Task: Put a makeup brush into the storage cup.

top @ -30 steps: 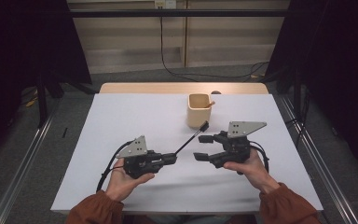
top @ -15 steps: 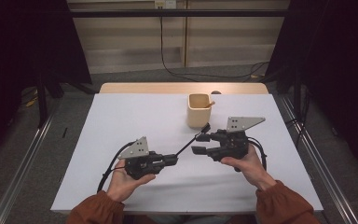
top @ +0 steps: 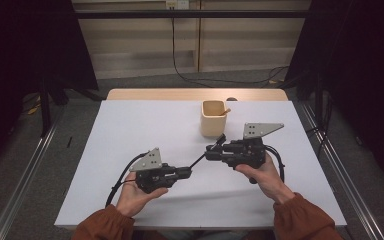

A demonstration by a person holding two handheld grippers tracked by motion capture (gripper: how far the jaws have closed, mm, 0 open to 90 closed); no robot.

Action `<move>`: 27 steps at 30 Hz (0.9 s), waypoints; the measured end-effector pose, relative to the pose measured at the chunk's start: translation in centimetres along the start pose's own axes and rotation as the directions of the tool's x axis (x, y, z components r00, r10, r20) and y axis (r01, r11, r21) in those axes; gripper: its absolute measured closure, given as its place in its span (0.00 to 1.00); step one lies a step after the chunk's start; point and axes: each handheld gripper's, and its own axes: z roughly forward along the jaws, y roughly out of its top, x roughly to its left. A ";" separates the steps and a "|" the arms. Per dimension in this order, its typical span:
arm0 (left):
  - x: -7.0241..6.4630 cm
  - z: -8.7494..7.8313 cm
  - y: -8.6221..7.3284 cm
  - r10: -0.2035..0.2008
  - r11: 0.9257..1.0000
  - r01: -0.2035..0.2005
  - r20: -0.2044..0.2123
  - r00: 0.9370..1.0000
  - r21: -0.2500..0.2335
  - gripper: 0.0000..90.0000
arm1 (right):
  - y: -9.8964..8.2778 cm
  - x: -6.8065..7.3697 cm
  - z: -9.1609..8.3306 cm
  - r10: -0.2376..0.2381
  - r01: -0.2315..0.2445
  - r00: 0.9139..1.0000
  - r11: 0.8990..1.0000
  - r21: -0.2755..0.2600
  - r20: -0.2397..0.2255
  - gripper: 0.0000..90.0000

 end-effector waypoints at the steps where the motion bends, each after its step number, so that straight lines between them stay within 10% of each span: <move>1: 0.0 0.0 0.0 0.001 1.000 -0.001 0.001 1.000 0.001 0.95 | 0.0 0.0 0.0 0.003 -0.003 1.000 1.000 -0.001 -0.004 0.85; 27: 0.2 0.5 -0.3 0.016 1.000 -0.015 -0.043 0.999 0.018 0.77 | 0.6 0.5 0.1 0.018 -0.019 0.997 1.000 -0.008 -0.069 0.95</move>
